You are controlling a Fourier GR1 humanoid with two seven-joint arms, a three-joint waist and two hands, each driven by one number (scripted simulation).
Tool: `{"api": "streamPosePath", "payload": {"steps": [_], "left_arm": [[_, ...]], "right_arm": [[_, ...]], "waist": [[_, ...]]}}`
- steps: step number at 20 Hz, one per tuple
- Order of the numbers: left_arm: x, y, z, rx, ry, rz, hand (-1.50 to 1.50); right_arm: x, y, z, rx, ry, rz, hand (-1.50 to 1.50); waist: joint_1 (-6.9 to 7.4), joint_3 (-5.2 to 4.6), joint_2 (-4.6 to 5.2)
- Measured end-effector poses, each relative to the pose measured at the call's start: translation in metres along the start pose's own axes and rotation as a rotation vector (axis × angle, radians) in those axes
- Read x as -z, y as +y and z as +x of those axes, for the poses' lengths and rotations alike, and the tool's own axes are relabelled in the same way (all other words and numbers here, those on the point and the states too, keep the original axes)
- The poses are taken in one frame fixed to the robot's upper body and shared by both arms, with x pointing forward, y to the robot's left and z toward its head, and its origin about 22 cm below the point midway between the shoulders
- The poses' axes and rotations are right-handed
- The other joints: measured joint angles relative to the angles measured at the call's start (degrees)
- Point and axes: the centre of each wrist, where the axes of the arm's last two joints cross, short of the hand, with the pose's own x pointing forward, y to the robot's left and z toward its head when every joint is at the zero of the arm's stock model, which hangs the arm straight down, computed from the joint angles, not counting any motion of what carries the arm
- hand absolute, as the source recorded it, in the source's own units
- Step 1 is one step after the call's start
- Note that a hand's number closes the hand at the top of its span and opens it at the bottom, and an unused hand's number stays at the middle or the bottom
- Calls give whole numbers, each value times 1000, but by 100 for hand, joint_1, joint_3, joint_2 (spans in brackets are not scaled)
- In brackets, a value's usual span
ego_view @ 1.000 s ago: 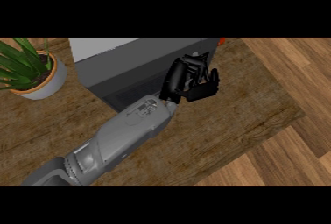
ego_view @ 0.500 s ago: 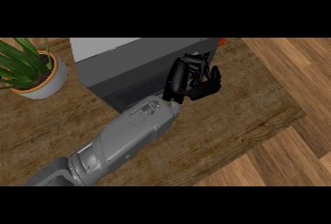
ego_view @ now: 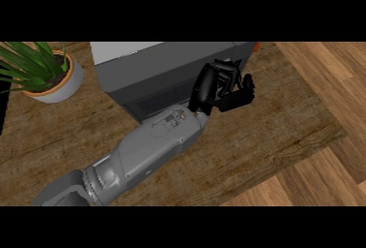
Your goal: Pick up the milk, place it into the microwave and close the microwave
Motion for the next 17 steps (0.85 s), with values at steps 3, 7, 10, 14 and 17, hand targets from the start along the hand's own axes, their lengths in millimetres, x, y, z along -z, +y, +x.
{"api": "streamPosePath", "payload": {"steps": [3, 7, 10, 14, 17], "left_arm": [[1, -2, 1, 3, 0, -44, 150], [1, -4, 1, 11, -3, -101, -150], [1, -6, 1, 5, -8, -132, -150], [-2, -7, -1, -11, -8, -164, -150], [-3, -8, -2, -24, -8, -183, -150]], "right_arm": [[-1, -4, 6, -14, -7, -15, -150], [-3, -7, 13, -30, -13, -29, -150], [-5, -9, 17, -35, -15, -43, -150], [-8, -10, 22, -44, -11, -59, -150], [-10, -10, 27, -49, -11, -65, -150]], "waist": [[87, 3, 8], [195, 4, 14], [287, 0, 1], [418, -4, -8], [490, -7, -15]]}}
